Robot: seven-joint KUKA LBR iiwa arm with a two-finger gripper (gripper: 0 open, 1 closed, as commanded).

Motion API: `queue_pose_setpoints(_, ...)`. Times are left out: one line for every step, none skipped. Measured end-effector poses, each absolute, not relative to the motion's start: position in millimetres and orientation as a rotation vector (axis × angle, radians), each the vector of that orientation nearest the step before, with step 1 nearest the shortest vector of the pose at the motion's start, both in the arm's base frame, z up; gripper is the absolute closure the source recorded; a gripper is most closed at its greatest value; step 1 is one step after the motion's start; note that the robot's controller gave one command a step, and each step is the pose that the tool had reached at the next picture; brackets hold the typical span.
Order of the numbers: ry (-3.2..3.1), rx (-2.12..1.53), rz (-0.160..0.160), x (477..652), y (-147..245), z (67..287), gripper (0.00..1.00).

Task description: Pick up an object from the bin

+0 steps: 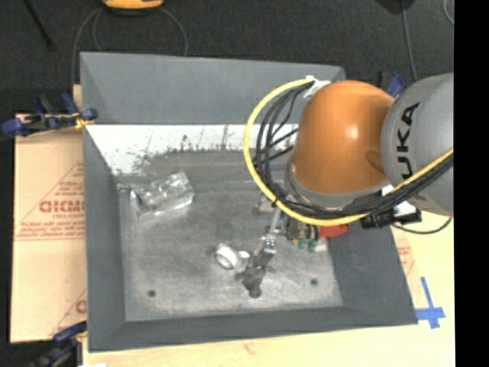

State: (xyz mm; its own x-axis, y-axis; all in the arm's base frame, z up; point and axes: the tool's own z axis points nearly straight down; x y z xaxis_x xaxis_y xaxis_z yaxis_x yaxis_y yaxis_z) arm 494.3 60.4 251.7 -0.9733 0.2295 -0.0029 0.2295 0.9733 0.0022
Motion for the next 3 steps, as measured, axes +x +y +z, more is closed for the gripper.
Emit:
queue_pose_setpoints(3.143, 0.077, -0.004, 544.3, 55, 105, 0.0)
queue_pose_setpoints(3.138, 0.081, 0.001, 545.2, 57, 109, 1.0)
queue_pose_setpoints(3.131, 0.011, -0.001, 538.8, 61, 228, 1.0)
